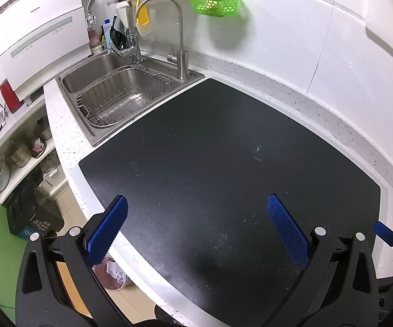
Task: Collect trash
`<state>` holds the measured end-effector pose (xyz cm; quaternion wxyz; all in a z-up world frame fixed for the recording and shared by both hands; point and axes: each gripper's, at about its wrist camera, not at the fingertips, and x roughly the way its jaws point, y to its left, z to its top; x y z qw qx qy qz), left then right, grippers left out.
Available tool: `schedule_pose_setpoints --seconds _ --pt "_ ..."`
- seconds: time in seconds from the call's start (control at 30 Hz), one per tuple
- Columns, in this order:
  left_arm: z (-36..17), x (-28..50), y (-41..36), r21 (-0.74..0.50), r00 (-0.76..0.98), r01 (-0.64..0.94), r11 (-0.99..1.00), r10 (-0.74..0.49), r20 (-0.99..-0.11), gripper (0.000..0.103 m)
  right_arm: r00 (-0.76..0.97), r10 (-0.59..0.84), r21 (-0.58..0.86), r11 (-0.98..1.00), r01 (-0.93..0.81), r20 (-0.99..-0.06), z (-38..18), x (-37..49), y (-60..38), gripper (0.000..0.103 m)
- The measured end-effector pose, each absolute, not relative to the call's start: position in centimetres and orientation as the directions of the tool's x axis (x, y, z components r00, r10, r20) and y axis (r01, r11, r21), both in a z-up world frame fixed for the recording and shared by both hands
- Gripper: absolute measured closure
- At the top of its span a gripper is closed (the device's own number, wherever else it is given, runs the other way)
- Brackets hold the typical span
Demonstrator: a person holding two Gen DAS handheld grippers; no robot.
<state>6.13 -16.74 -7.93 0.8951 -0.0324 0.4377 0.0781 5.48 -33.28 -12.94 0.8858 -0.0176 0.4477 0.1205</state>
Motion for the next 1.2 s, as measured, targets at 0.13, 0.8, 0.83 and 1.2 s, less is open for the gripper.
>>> schedule_pose_setpoints --seconds 0.13,0.8,0.83,1.2 --pt "-8.0 6.5 -16.8 0.018 0.606 -0.167 0.986 0.117 -0.787 0.003 0.571 0.196 0.08 0.972 -0.221 -0.797 -13.0 5.3 -33.8 0.005" --pt "-8.1 7.0 -17.5 0.007 0.602 -0.153 0.988 0.098 -0.792 0.003 0.572 0.191 0.082 0.974 -0.211 -0.797 -12.9 5.2 -34.5 0.005" --pt "-8.1 7.0 -17.6 0.008 0.602 -0.152 0.988 0.099 -0.793 0.003 0.573 0.191 0.082 0.974 -0.211 -0.797 -12.9 5.2 -34.5 0.005" --pt "-8.1 6.9 -17.6 0.006 0.6 -0.154 0.988 0.098 -0.794 0.003 0.572 0.191 0.081 0.974 -0.211 -0.798 -13.0 5.0 -34.6 0.005"
